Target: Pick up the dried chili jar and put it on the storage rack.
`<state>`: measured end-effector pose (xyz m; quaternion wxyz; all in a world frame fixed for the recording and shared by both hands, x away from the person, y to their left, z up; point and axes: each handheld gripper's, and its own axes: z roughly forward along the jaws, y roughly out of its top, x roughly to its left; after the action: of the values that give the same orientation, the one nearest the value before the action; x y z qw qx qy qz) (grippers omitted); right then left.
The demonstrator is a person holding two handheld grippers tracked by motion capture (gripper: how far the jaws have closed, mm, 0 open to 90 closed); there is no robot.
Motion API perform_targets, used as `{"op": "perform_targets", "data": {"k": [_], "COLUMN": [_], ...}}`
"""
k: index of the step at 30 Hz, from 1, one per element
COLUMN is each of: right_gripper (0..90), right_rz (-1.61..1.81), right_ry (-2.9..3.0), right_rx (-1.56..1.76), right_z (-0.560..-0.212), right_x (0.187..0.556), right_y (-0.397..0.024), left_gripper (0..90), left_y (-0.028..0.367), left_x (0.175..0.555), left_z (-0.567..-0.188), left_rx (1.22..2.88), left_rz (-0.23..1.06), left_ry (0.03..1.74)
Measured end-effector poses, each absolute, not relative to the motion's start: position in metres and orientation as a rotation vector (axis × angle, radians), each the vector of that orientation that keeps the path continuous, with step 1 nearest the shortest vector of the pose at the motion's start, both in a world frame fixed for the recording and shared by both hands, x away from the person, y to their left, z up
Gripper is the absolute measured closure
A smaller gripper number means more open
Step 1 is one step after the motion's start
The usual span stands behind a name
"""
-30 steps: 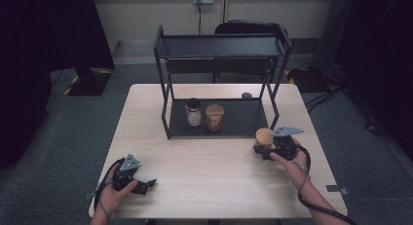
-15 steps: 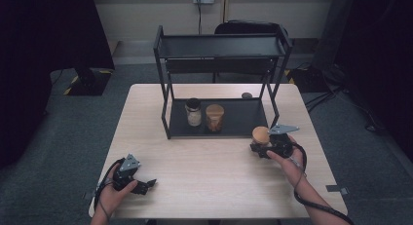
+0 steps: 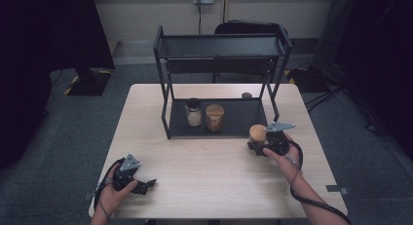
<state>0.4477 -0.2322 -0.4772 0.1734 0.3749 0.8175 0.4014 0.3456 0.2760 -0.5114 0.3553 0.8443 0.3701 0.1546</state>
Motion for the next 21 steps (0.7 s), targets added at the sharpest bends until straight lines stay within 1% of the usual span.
{"op": "perform_targets", "data": {"k": [21], "right_gripper": [25.2], "right_rz": [1.126], "right_ry": [2.33], "right_rx": [1.067], "right_z": [-0.476], "right_x": [0.464], "right_y": [-0.215], "left_gripper": [0.1], "left_y": [0.276], "left_x": [0.346], "left_z": [-0.511], "left_rx": [2.182], "left_rz": [0.399], "left_ry": [0.954]}}
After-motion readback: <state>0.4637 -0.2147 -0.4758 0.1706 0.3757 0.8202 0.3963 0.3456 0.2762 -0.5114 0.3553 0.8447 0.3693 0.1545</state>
